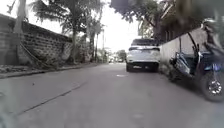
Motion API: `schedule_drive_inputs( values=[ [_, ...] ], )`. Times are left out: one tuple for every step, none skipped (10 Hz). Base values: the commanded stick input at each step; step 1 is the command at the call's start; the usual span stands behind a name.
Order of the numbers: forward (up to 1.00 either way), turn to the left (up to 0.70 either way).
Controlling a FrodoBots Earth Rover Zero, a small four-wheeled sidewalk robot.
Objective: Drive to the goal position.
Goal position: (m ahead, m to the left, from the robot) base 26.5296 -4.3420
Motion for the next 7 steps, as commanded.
schedule_drive_inputs(
  values=[
    [0.70, 0.00],
    [0.70, 0.00],
    [0.70, 0.00],
    [0.70, 0.00],
    [0.70, 0.00],
    [0.70, 0.00],
    [0.70, 0.00]
  ],
)
